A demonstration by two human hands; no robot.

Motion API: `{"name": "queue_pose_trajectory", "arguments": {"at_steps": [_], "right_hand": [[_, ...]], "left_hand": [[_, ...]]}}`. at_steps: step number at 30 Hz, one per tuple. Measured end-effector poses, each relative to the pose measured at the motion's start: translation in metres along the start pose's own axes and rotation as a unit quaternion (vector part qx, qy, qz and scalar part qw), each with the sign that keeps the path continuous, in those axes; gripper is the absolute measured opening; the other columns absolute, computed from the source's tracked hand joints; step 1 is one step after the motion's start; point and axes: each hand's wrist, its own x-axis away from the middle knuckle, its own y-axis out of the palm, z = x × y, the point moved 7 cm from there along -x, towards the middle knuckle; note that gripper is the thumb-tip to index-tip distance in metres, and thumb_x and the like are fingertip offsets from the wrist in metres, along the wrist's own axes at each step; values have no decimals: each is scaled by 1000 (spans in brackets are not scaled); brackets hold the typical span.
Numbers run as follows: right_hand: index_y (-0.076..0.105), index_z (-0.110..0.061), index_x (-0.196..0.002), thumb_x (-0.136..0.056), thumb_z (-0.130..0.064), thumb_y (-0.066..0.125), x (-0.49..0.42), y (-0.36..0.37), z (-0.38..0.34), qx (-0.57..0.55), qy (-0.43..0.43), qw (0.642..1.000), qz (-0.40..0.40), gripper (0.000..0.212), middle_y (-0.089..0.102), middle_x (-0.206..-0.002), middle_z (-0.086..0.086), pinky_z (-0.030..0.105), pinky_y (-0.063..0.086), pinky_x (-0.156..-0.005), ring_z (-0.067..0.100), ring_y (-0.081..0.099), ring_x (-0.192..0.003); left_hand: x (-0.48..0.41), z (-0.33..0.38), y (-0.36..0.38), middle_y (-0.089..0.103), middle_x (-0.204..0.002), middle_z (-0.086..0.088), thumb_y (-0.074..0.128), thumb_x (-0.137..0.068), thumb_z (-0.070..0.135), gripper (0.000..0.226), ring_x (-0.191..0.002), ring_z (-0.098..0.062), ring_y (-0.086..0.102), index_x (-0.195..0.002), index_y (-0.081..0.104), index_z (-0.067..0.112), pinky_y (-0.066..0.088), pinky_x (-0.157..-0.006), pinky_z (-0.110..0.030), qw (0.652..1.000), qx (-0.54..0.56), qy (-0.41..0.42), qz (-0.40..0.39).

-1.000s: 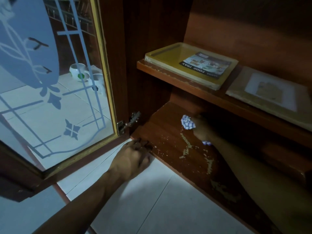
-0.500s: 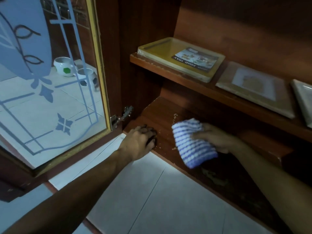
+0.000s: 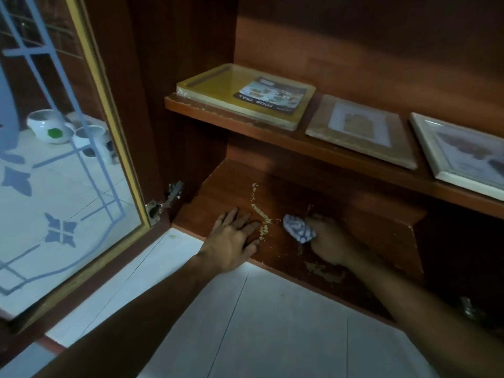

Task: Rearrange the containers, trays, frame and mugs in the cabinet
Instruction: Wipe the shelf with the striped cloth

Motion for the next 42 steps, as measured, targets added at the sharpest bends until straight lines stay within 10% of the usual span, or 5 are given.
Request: {"name": "queue_pose_trajectory", "arguments": {"at_steps": [8,17,28,32,42], "right_hand": [[62,-24,-108,-82,16,47,65,-16,-41,-182,-6,976,-119,50,65,-101,-19,7,42,-84,-22,59,-85],[66,-35,-111,-81,-26,46,-8,-76,161,22,89,995,37,37,68,-123,2,42,46,-104,20,64,-114],[53,-32,-136,-88,-16,50,86,-19,49,62,136,988,-48,50,56,-139,-3,26,41,-104,19,54,-124],[70,-30,-104,-91,-3,54,125,-27,8,-35,106,989,-96,34,70,-94,-25,12,44,-80,-10,63,-90],[61,-14,-123,-81,-13,68,113,-103,97,238,356,903,34,42,60,-127,14,34,50,-88,33,62,-114]], "left_hand": [[-10,2,1,31,-156,-1,7,-79,63,82,-147,-27,12,-145,41,29,7,-118,-45,999,3,16,36],[-28,37,6,24,-159,1,10,-85,63,76,-148,-25,5,-148,34,28,2,-118,-43,999,12,41,7],[-28,62,14,24,-159,-2,1,-81,64,86,-148,-27,6,-149,33,23,4,-118,-45,994,5,110,7],[-26,66,15,12,-162,-2,-4,-77,64,91,-148,-27,1,-152,25,23,0,-119,-43,994,-10,111,-5],[-45,135,30,2,-163,-6,17,-95,63,74,-148,-31,-4,-154,11,20,-3,-119,-46,989,-11,142,-27]]}}
